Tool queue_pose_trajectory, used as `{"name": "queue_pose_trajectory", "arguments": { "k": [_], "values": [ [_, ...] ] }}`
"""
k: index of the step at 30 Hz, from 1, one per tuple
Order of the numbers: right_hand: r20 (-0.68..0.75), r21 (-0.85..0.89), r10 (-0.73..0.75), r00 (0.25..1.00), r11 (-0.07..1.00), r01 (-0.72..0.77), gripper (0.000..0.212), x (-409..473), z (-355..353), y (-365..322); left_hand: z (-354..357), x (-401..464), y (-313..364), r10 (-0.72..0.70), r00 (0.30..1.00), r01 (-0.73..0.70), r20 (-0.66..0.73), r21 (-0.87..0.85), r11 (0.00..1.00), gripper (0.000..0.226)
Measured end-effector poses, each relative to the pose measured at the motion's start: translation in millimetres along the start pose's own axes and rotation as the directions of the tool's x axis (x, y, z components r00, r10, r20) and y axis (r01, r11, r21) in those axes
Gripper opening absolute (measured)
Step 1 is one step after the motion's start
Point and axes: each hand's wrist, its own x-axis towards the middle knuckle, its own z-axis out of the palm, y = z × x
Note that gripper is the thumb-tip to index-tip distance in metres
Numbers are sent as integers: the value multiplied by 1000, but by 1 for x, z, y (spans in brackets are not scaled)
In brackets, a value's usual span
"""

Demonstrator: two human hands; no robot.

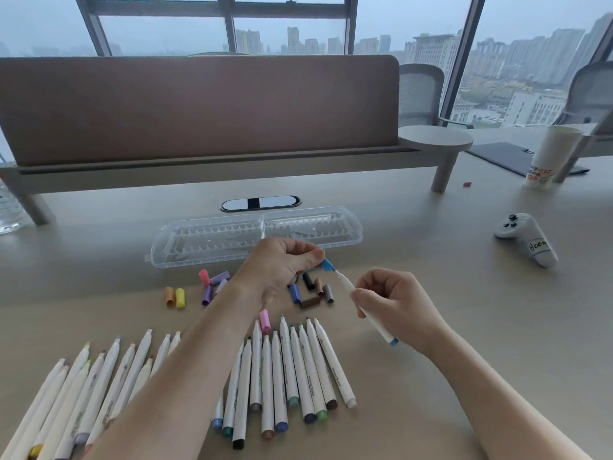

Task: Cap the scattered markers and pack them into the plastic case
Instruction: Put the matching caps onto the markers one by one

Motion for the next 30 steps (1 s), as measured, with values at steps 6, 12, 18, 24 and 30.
{"name": "queue_pose_trajectory", "arguments": {
  "k": [6,12,18,24,30],
  "values": [
    [-7,-2,4,1000,1000,-4,16,1,-1,0,1,0,0,34,999,-34,6,44,998,16],
    [14,61,-1,1000,998,0,13,4,-2,3,3,0,0,70,996,-73,47,78,994,22],
    [100,300,46,994,951,-74,19,5,-4,6,5,1,0,95,996,-93,-2,143,985,22],
    [146,284,49,988,955,-89,24,4,-2,11,9,2,-4,111,994,-108,-12,159,981,19],
    [30,184,46,999,982,-50,24,1,12,8,11,5,-7,80,997,-78,-9,126,989,16]
  ]
}}
